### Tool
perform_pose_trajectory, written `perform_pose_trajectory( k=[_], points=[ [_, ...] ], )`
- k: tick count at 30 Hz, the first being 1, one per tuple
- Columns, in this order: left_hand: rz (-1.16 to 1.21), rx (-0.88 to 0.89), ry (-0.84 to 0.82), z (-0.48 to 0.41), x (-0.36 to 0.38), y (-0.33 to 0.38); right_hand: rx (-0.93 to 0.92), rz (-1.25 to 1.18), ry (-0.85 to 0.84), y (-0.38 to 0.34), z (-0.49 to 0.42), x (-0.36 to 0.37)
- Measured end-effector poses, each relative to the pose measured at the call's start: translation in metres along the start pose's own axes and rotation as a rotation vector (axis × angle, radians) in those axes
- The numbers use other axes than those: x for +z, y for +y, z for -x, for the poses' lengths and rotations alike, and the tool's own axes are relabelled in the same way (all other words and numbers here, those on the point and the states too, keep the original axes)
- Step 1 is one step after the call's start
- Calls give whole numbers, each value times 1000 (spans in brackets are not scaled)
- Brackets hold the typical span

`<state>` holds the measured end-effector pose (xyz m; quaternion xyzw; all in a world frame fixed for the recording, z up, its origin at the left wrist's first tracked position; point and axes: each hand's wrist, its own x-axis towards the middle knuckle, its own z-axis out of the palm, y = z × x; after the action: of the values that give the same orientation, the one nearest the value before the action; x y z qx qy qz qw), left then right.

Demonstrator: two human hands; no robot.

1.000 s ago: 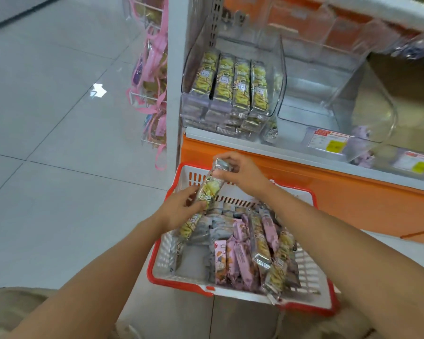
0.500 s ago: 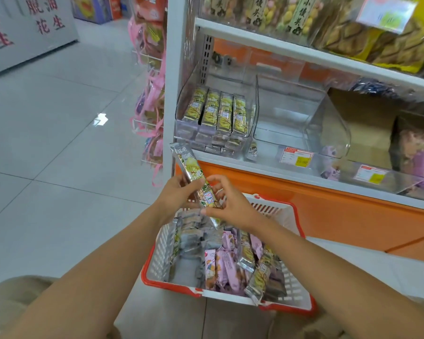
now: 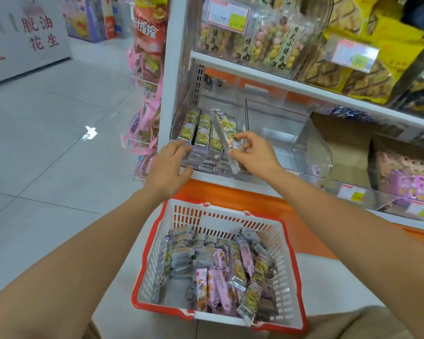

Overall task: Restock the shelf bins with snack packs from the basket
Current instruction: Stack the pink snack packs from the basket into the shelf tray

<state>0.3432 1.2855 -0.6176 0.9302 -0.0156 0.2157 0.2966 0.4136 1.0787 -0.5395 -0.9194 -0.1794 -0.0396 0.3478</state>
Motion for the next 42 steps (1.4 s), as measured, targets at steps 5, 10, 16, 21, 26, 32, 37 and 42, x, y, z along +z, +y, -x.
perform_pose_trajectory(
  k=[5,10,16,21,26,32,37,42],
  points=[
    [-226,87,-122,-23,8,-15,113,162,57,-7,-49,-2],
    [-310,122,-110,-29,25,-36,199,295,84,-14,-74,11],
    [-306,194,-7,-27,35,-49,196,455,91,-11,-96,30],
    [-284,195,4,-26,40,-51,155,659,86,1,-100,35],
    [-268,216,7,-25,42,-54,111,593,124,5,-93,36],
    [-307,198,28,1,39,-65,-288,49,183,-18,-58,61],
    [-334,136,-130,52,51,-93,-353,-83,19,-7,-10,127],
    [-295,45,-382,108,74,-124,-168,-31,-236,46,38,189]
  ],
)
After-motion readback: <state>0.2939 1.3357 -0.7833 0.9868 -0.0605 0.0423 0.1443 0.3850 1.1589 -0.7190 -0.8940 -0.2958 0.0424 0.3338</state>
